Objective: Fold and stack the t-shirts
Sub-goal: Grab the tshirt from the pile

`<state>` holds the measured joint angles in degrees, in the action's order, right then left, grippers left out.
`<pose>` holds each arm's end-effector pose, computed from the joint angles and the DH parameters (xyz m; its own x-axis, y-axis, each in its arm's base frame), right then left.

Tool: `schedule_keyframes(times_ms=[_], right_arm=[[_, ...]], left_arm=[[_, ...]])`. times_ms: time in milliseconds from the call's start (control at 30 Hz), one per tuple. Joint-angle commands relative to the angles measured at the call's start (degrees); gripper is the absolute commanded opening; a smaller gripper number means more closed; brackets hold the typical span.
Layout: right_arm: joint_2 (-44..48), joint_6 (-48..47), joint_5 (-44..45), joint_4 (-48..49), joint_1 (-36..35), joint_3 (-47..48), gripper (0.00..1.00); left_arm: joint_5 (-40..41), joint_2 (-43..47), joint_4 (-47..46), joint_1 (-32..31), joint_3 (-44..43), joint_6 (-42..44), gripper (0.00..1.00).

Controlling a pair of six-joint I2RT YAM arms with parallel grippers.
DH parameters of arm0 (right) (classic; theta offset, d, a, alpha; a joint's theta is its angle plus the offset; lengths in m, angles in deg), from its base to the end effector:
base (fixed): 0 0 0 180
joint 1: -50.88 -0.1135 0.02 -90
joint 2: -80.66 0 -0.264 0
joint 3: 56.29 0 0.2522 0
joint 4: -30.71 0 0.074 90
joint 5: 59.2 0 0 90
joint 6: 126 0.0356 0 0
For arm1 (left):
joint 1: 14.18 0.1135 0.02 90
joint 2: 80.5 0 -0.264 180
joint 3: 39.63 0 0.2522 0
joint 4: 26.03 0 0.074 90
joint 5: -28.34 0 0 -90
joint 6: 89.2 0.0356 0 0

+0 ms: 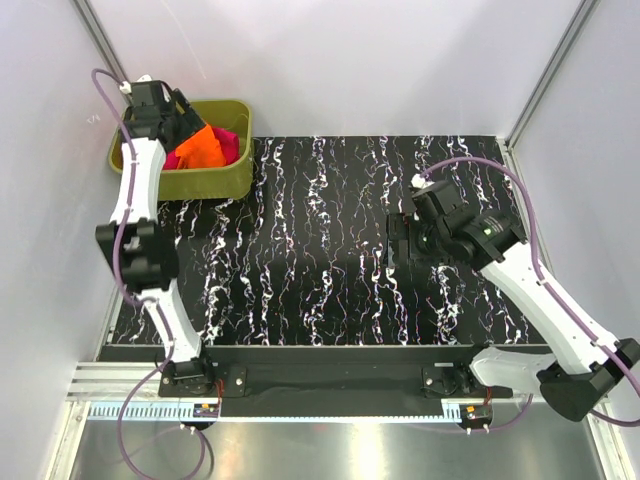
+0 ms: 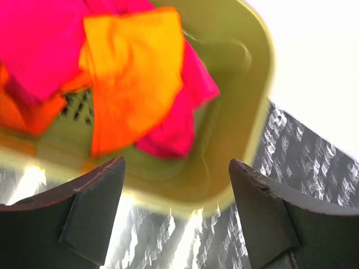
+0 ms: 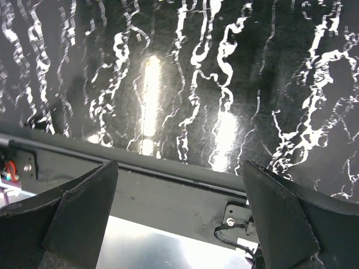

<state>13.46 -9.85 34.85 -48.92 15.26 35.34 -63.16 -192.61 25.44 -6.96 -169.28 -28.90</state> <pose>0.1720 0.1202 0.3713 -0.8408 -0.0616 -0.5379 -0.1979 0.9597 0.1995 0.4473 0.0557 0.3729 -0.4294 -0.5537 -0.7135 -0.3648 0.8291 -0.4238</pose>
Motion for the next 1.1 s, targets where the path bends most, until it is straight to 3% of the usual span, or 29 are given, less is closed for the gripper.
schedule_keyframes(times_ms=[0, 100, 233, 333, 467, 567, 600, 633, 1067], right_arm=[[-3.0, -0.8, 2.7, 0.5, 1.7, 2.1, 1.00], [-5.3, -0.8, 2.5, 0.3, 4.1, 2.9, 1.00], [-6.7, -0.4, 1.4, 0.6, 7.7, 3.5, 1.00], [-7.6, -0.5, 1.0, 0.7, 9.7, 3.8, 1.00], [-8.6, -1.0, 1.0, 0.6, 11.6, 4.7, 1.00], [-9.6, -1.4, 0.5, 0.7, 12.7, 5.5, 1.00], [-10.1, -1.5, 0.3, 0.7, 12.9, 5.7, 1.00], [-10.4, -1.7, 0.2, 0.7, 13.1, 5.9, 1.00], [-9.4, -3.2, -3.9, 2.8, 13.5, 5.9, 1.00]], left_arm=[[-0.6, -8.9, -1.9, 0.0, -9.9, 1.0, 0.80], [1.3, -15.0, -4.6, 0.1, -14.6, -0.2, 0.74], [5.8, -18.2, -9.2, 0.1, -13.8, 0.2, 0.70], [6.2, -20.5, -11.4, 0.1, -13.3, 0.2, 0.68], [5.3, -23.3, -12.7, 0.1, -14.4, -1.1, 0.60], [4.1, -23.9, -15.2, 0.1, -15.0, -1.6, 0.28], [3.9, -23.9, -15.6, 0.0, -15.4, -1.7, 0.04], [3.8, -23.5, -15.8, 0.0, -15.9, -1.9, 0.00], [-1.6, -8.7, -18.7, -1.8, -18.2, -3.7, 0.00]])
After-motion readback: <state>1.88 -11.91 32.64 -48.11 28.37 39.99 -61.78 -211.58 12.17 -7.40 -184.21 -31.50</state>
